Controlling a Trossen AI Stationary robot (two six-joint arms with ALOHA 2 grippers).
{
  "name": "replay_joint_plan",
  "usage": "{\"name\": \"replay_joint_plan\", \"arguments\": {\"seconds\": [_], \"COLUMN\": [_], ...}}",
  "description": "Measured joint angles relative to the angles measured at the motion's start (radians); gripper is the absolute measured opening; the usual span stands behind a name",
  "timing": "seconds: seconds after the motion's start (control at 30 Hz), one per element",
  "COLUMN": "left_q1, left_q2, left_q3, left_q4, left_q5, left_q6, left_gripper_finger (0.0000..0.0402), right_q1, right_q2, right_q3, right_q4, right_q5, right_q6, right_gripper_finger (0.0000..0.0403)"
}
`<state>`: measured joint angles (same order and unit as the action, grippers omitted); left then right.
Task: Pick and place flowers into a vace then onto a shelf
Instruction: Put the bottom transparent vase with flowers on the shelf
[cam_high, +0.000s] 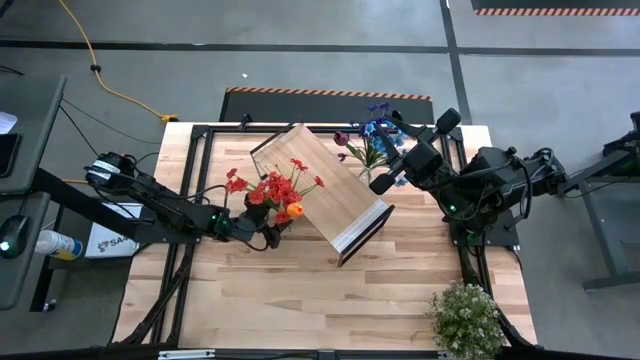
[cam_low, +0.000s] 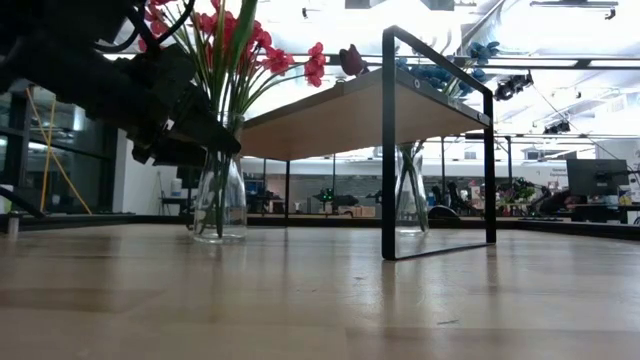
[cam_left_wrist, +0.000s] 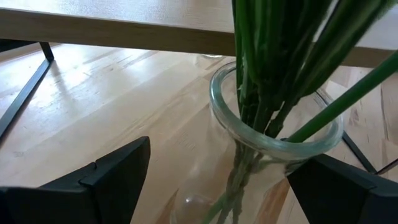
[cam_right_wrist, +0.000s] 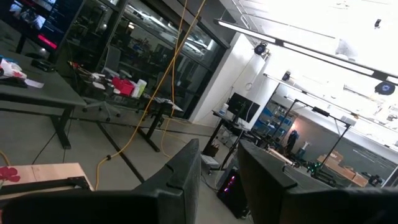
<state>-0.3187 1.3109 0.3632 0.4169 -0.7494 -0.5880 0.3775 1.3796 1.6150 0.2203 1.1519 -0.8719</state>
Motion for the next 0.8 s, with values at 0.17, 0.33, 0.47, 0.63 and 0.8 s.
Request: {"name": "replay_joint_plan", "arguments": {"seconds": [0.17,0.33,0.47,0.63,0.8], "left_q1": [0.0,0.0,0.0,0.0,0.0], "left_q2": [0.0,0.0,0.0,0.0,0.0], "left_q3": [0.0,0.0,0.0,0.0,0.0], "left_q4": [0.0,0.0,0.0,0.0,0.0], "left_q5": [0.007,0.008,-0.017,-0.052,-0.057], "left_q6": [-0.023,-0.029,-0.046,-0.075,-0.079], "left_gripper_finger": [0.039,0.039,0.039,0.039,0.039], "right_q1": [0.0,0.0,0.0,0.0,0.0], "right_q2": [0.0,0.0,0.0,0.0,0.0], "right_q3": [0.0,0.0,0.0,0.0,0.0], "right_q4": [0.0,0.0,0.0,0.0,0.0], "right_q5": [0.0,0.0,0.0,0.0,0.0], "right_q6": [0.0,0.0,0.0,0.0,0.0], "right_gripper_finger": [0.0099,0.0099,0.0099,0.0099,0.0099]}}
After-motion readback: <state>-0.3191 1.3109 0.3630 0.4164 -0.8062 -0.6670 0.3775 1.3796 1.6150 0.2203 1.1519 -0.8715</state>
